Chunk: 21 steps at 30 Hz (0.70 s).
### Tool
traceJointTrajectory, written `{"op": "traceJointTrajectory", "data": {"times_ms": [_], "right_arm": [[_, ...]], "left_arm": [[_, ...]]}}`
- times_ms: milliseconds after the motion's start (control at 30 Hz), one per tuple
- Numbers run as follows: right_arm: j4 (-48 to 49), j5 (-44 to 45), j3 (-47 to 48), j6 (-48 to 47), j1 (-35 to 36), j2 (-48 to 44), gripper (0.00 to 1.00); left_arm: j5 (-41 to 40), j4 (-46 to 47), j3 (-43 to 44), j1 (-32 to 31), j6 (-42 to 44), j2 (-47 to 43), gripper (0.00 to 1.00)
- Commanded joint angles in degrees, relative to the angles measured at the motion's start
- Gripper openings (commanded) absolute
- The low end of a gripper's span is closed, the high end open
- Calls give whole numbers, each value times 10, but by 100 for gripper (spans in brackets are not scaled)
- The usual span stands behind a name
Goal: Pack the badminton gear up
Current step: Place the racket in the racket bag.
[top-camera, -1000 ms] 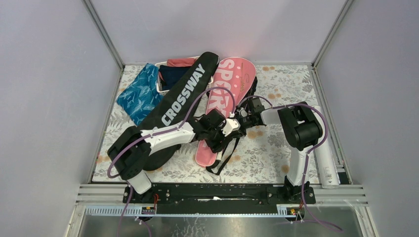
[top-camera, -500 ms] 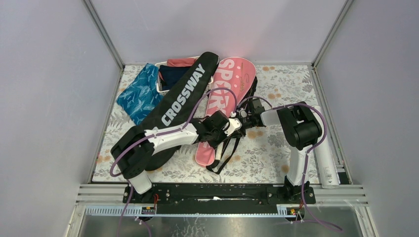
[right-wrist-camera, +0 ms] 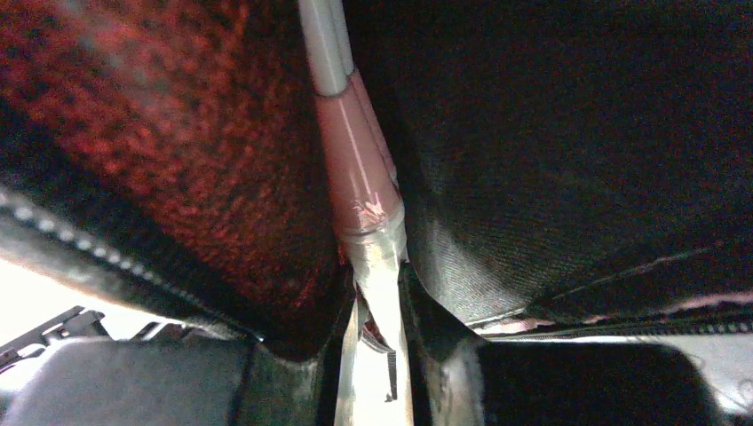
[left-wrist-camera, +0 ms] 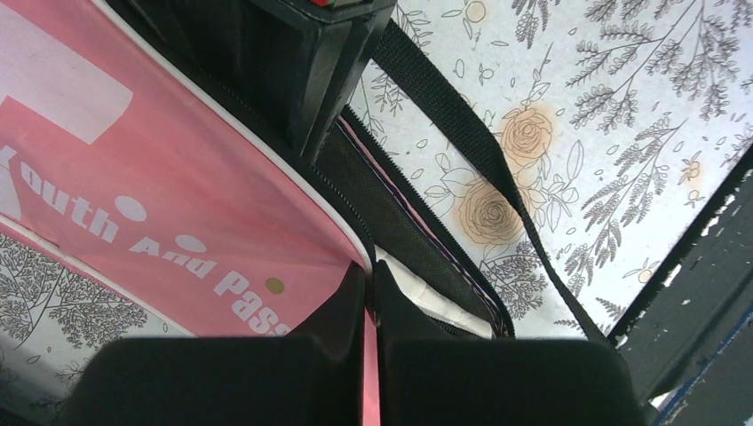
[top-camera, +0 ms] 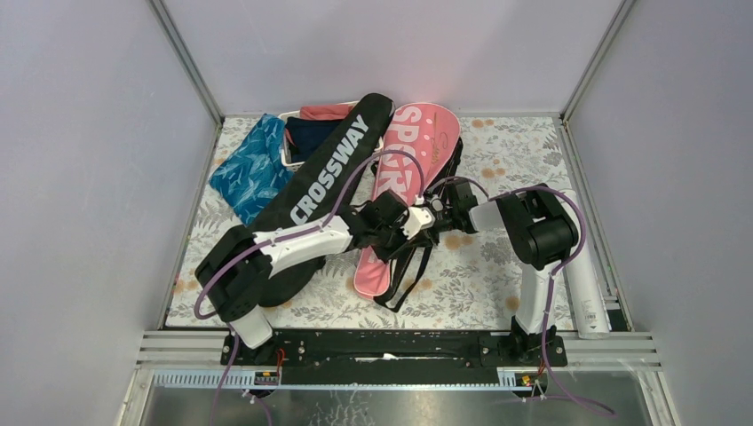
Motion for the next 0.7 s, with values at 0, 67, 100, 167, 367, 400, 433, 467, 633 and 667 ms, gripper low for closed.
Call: {"op": "traceJointTrajectory", "data": {"times_ms": [0, 67, 100, 167, 367, 400, 433, 467, 633, 667], "right_arm": [[217, 105, 30, 89, -26, -41, 0], [245, 108, 18, 106, -23, -44, 0], [252, 113, 12, 108, -22, -47, 0], [245, 130, -1, 100, -20, -59, 0], [144, 178, -10, 26, -19, -110, 19], [103, 185, 0, -1, -19, -118, 23], [70, 191, 9, -27, -18, -128, 28], [37, 196, 16, -59, -19, -135, 33], [-96, 215, 52, -175, -20, -171, 55], [-116, 221, 58, -196, -20, -177, 59]], "left_arm": [[114, 40, 15, 3, -8, -18, 0], [133, 42, 24, 15, -19, -14, 0], [141, 44, 28, 22, -26, -14, 0], [158, 54, 35, 37, -42, -14, 0], [219, 84, 50, 78, -103, -22, 0], [226, 86, 54, 82, -109, -24, 0], [233, 89, 57, 87, -115, -25, 0], [240, 92, 60, 91, -122, -28, 0], [272, 111, 72, 118, -153, -35, 0], [273, 115, 72, 122, -155, -39, 0]]}}
